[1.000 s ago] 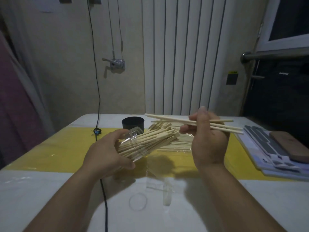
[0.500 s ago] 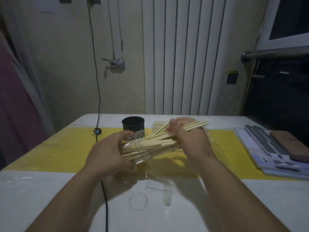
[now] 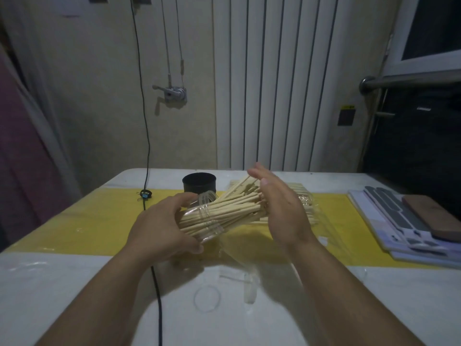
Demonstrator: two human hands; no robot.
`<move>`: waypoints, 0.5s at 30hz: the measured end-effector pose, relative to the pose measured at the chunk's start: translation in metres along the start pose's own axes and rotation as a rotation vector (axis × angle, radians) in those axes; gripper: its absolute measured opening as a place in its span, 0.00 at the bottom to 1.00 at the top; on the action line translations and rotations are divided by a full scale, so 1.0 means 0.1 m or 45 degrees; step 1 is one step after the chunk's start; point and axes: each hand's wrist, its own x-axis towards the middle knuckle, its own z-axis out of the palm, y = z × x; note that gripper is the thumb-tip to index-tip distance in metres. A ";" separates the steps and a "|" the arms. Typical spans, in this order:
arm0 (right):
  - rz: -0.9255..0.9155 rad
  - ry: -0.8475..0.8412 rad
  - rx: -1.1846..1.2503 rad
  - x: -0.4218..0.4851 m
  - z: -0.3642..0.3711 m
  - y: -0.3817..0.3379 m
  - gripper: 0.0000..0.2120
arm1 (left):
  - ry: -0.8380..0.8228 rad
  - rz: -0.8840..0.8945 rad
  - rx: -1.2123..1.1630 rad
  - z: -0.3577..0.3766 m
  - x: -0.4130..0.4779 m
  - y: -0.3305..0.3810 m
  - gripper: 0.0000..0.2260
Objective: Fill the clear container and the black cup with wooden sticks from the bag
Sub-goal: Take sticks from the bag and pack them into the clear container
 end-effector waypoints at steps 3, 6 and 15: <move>0.036 0.192 0.007 0.02 -0.07 0.01 0.14 | 0.004 -0.015 -0.050 0.00 0.01 -0.01 0.49; 0.102 0.217 -0.206 0.06 -0.16 0.06 0.12 | 0.025 -0.038 -0.107 0.00 0.01 -0.04 0.45; 0.356 -0.213 -0.702 0.08 -0.25 0.14 0.11 | 0.067 -0.087 -0.243 0.01 0.02 -0.07 0.43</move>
